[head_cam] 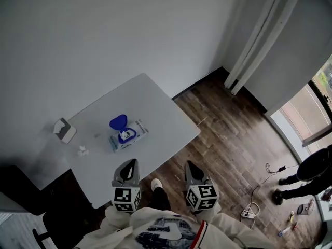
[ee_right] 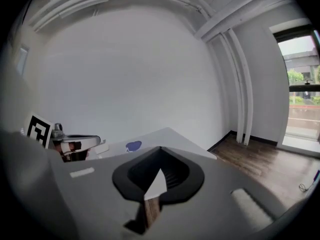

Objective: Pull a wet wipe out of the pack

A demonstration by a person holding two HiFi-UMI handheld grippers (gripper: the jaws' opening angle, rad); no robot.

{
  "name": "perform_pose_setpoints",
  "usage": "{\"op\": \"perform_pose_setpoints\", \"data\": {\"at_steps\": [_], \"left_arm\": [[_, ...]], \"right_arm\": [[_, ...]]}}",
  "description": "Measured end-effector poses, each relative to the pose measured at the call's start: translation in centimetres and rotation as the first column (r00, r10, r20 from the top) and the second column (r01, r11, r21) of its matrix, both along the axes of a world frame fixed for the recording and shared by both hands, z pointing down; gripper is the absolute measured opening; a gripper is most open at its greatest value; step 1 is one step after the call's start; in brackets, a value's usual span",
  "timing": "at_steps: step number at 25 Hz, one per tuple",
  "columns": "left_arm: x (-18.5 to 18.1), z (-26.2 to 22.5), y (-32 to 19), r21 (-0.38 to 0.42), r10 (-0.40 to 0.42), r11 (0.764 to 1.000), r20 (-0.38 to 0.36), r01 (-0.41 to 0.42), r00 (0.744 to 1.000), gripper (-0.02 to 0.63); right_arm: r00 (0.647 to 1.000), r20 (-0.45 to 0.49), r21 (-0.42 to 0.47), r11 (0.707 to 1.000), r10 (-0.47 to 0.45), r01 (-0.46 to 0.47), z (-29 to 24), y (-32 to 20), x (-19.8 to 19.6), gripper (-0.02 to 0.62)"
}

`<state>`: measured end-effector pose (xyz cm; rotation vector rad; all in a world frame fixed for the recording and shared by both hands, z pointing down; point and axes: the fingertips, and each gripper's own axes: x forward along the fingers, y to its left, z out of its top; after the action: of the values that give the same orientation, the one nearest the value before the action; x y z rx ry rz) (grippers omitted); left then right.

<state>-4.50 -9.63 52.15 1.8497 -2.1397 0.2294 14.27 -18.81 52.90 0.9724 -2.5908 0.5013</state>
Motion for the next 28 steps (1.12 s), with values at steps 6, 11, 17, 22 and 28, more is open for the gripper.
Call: {"op": "perform_pose_setpoints", "data": {"at_steps": [6,11,17,22,28], "left_arm": [[-4.5,1.9,-0.9,-0.030,-0.083,0.996,-0.018,0.083,0.996,0.005],[-8.0,2.7,-2.1,-0.033,-0.145,0.989,-0.044,0.143,0.988,0.005],[-10.3,3.2,-3.0,-0.033,-0.179,0.984,-0.050,0.178,0.983,0.005],[-11.4,2.9,-2.4,-0.037,-0.228,0.973,-0.049,0.226,0.972,0.005],[-12.8,3.3,-2.3,-0.041,-0.318,0.948,-0.059,0.316,0.946,0.005]], "right_arm": [[0.993,-0.026,-0.017,0.993,-0.115,0.115,1.1,-2.5,-6.3,0.005],[0.979,-0.056,-0.028,0.980,-0.198,0.197,1.6,-4.2,-10.8,0.005],[0.966,-0.038,-0.009,0.966,-0.257,0.257,1.7,-6.0,-15.0,0.005],[0.947,-0.041,-0.001,0.948,-0.319,0.319,1.5,-6.1,-16.8,0.005],[0.908,-0.006,-0.010,0.908,-0.420,0.420,1.2,-6.5,-19.6,0.005]]}}
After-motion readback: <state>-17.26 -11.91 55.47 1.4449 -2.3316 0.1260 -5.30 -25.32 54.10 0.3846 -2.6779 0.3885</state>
